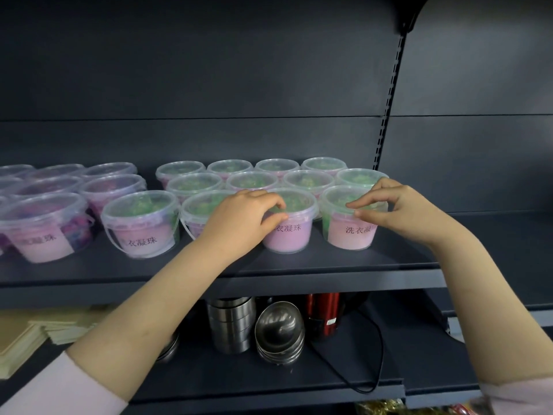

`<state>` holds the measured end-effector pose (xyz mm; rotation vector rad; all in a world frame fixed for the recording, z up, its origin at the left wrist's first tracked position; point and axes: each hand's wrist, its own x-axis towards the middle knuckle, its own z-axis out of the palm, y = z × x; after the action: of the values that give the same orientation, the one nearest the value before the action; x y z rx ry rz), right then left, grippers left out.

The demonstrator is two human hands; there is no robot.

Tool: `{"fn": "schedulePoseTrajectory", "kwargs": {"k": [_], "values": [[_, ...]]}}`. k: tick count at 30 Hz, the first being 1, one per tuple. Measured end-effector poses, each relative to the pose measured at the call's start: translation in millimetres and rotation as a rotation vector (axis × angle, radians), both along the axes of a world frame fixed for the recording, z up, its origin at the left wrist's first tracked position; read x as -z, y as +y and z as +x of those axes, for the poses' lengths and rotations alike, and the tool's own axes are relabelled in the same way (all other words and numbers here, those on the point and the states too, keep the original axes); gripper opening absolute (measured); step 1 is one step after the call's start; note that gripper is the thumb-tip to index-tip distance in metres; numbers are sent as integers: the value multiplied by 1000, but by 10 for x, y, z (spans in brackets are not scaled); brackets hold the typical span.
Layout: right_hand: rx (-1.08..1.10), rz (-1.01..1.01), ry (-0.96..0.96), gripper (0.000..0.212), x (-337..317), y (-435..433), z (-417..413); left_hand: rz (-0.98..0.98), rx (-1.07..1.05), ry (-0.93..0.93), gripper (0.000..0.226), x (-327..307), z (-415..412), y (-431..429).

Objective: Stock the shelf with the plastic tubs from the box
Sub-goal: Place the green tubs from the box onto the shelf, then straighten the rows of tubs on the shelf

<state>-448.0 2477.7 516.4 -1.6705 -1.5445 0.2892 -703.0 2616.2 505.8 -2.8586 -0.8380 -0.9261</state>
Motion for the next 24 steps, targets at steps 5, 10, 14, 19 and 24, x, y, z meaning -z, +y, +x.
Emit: {"fn": "schedulePoseTrajectory", "kwargs": {"k": [5, 10, 14, 19, 24], "values": [[31, -79, -141, 16, -330, 126, -192, -147, 57, 57, 30, -167, -62, 29], [68, 11, -434, 21, -660, 281, -664, -54, -2, 103, 41, -516, -457, 108], [101, 120, -531, 28, -782, 417, -1265, -15, -72, 41, 39, -717, -1128, 244], [37, 196, -543, 37, -774, 725, -2413, -43, -216, -44, 49, -731, -2425, 405], [-76, 163, -544, 38, -687, 1103, -3711, -87, -365, -73, 36, -567, -3981, 455]]}}
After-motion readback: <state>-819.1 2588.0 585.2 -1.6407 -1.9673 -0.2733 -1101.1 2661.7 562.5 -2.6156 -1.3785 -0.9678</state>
